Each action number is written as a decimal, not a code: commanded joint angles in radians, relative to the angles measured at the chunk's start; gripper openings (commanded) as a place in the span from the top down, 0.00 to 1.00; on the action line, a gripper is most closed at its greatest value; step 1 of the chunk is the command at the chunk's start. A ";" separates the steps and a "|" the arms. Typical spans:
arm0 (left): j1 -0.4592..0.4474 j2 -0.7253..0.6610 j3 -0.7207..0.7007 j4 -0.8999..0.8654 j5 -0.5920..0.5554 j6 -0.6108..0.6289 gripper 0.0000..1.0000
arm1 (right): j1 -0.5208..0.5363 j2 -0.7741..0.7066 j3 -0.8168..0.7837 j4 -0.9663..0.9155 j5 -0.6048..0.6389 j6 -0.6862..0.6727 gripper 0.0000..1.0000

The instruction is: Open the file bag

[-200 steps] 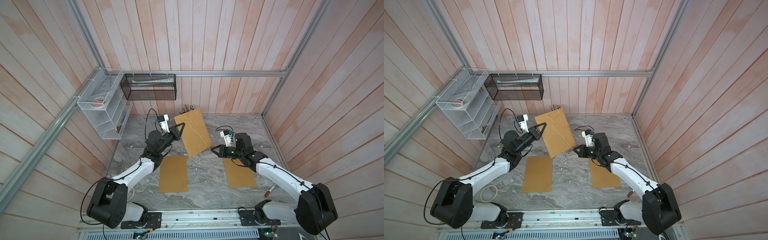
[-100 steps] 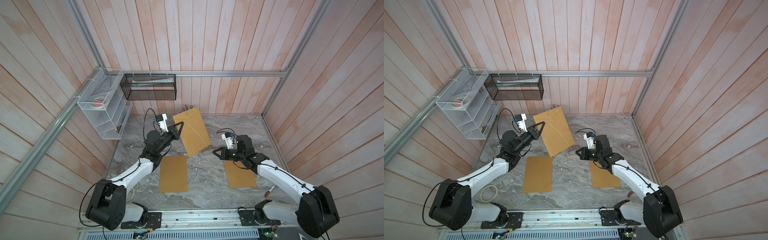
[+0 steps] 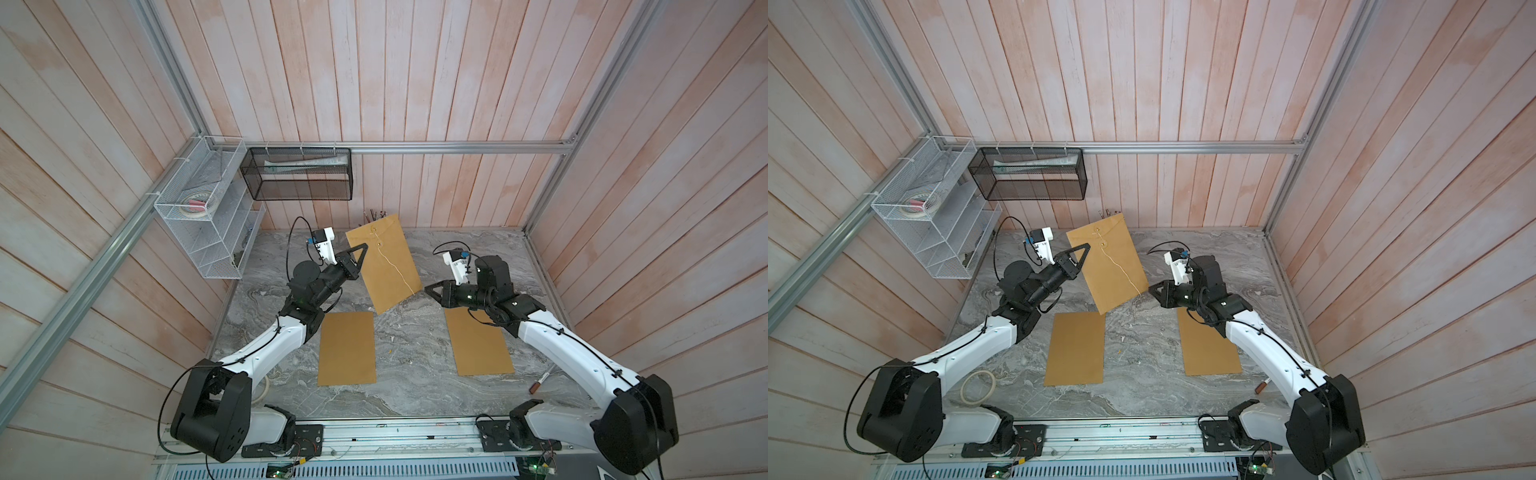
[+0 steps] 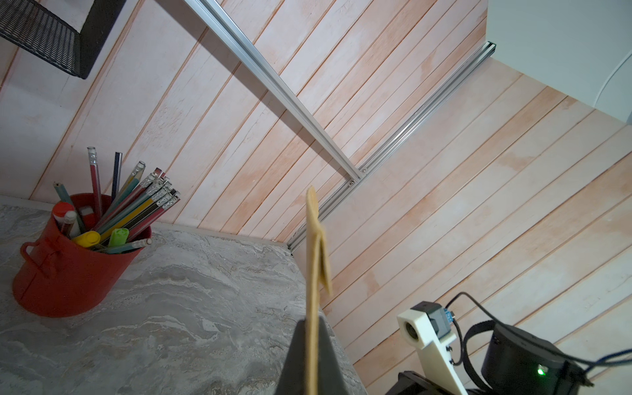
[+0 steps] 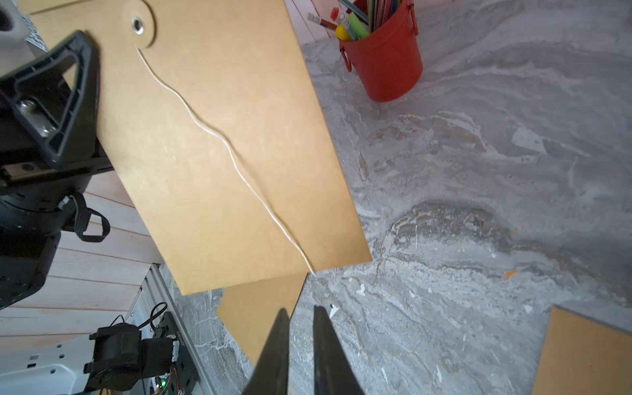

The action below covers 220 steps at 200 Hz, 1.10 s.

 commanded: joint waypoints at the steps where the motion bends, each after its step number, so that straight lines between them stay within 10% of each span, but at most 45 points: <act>1: 0.002 -0.015 -0.001 0.008 0.035 -0.008 1.00 | 0.019 0.052 0.084 -0.019 0.045 -0.060 0.80; 220: -0.018 -0.019 -0.010 -0.006 0.045 -0.004 1.00 | 0.185 0.273 0.302 -0.120 0.242 -0.143 0.69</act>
